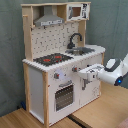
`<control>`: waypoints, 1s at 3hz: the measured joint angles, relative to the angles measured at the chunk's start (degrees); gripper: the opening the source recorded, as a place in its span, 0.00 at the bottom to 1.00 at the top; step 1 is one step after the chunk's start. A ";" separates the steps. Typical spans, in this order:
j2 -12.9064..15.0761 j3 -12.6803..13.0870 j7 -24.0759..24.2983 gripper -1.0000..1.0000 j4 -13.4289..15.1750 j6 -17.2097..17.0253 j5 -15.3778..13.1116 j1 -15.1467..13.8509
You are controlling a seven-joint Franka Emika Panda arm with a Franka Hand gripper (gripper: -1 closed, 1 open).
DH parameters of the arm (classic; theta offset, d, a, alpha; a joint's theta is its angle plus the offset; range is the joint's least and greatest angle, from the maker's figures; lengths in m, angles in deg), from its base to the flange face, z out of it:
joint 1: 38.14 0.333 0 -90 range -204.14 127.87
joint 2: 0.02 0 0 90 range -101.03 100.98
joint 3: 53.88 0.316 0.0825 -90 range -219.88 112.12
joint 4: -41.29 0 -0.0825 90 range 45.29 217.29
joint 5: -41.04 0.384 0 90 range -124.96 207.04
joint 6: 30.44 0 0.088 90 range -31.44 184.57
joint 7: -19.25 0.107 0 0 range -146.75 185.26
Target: Play with the kitchen
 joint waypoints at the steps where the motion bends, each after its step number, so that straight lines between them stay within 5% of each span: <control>1: 0.06 -0.01 -0.19 1.00 0.00 3.27 -3.59 -3.29; 3: -1.98 -1.40 5.27 1.00 -1.49 9.50 -9.20 -5.16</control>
